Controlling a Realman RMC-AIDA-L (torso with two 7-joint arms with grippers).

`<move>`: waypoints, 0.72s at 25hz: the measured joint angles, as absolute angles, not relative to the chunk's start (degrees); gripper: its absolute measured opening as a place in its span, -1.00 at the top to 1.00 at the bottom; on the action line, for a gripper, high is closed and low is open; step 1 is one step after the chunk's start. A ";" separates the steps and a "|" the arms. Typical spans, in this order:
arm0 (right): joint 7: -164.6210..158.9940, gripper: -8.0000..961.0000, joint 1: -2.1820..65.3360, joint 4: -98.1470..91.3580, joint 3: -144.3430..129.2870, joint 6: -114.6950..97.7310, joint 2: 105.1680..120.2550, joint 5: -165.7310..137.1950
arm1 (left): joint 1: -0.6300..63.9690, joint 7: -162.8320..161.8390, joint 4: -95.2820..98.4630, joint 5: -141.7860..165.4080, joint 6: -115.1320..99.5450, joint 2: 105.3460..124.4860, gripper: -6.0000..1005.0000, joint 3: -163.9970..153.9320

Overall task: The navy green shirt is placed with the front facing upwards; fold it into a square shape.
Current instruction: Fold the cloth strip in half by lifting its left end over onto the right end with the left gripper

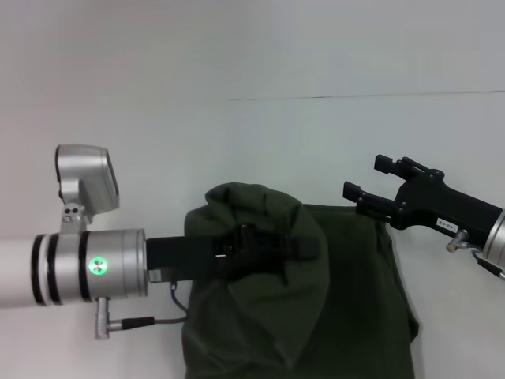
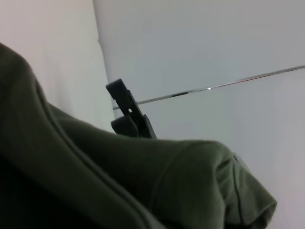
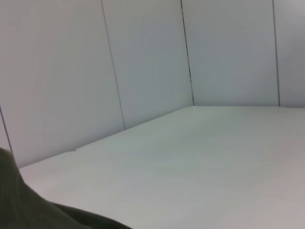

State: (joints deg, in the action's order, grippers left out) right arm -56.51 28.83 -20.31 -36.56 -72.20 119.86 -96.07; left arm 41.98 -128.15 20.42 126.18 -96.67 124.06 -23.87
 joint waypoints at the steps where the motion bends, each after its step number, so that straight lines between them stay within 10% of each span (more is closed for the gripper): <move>1: -56.51 -0.84 28.85 -20.28 -36.56 -72.18 119.86 -96.07 | 42.02 -127.71 19.72 125.99 -96.33 124.08 0.80 -23.93; 18: -56.51 -0.84 29.25 -20.14 -36.29 -72.15 119.97 -96.06 | 42.39 -119.58 10.94 126.15 -89.29 124.41 0.80 -24.54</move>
